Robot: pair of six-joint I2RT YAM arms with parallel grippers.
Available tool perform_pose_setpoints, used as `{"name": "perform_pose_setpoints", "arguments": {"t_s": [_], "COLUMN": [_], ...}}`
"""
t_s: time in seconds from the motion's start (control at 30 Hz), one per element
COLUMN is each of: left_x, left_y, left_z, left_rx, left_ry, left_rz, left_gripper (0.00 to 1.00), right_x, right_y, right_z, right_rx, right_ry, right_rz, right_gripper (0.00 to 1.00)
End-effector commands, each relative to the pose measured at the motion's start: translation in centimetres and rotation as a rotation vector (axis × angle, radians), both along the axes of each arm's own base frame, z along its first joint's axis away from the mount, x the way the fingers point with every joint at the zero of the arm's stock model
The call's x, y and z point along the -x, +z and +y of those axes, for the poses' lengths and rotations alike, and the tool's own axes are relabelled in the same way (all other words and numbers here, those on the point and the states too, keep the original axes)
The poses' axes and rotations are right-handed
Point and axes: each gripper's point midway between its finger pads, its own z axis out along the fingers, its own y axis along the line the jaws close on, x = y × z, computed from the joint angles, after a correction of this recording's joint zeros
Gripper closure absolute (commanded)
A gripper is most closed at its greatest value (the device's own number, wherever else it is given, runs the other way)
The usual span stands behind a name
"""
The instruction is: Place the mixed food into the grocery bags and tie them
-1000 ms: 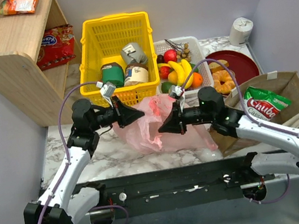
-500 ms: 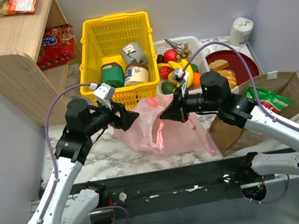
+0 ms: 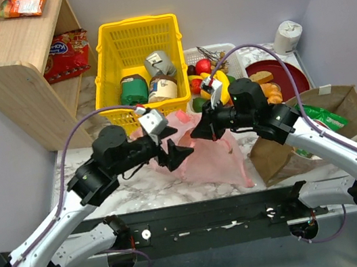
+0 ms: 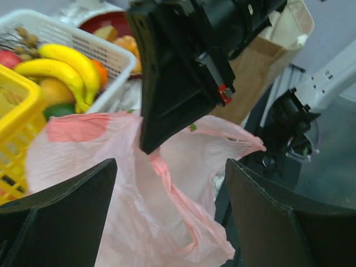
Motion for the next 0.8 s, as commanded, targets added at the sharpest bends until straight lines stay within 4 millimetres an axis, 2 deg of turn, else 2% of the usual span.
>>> {"name": "perform_pose_setpoints", "arguments": {"t_s": [0.0,0.07,0.13,0.23,0.4,0.57,0.67,0.77], "left_x": [0.6,0.2,-0.6,-1.8,-2.4,-2.3,-2.1,-2.2], "left_y": [-2.6,-3.6,-5.0,-5.9,-6.4,-8.5,-9.6,-10.4], "left_z": [-1.8,-2.3,-2.0,-1.2,-0.7,-0.7,-0.4,0.2], "left_rx": [-0.101,-0.148,-0.212,-0.257,-0.272,-0.360,-0.398,-0.427], "left_ry": [-0.046,-0.039,0.003,0.080,0.121,0.100,0.095,0.111], "left_rz": [0.055,0.071,0.084,0.076,0.041,0.067,0.082,0.082], "left_gripper": [0.12,0.12,0.11,0.11,0.11,0.12,0.15,0.24], "right_x": [-0.2,-0.2,-0.2,-0.2,-0.1,-0.3,-0.4,-0.4], "right_y": [-0.1,-0.1,-0.2,-0.2,-0.4,-0.3,-0.1,0.1], "right_z": [-0.3,-0.4,-0.5,-0.6,-0.4,-0.3,-0.3,-0.2], "right_rx": [0.015,0.014,0.017,0.016,0.020,0.021,0.019,0.016], "right_ry": [-0.040,-0.046,-0.053,-0.051,-0.040,-0.041,-0.044,-0.043], "right_rz": [0.024,0.024,0.024,0.025,0.026,0.025,0.017,0.016], "right_gripper": [0.99,0.99,0.99,0.99,0.99,0.99,0.99,0.99]}}
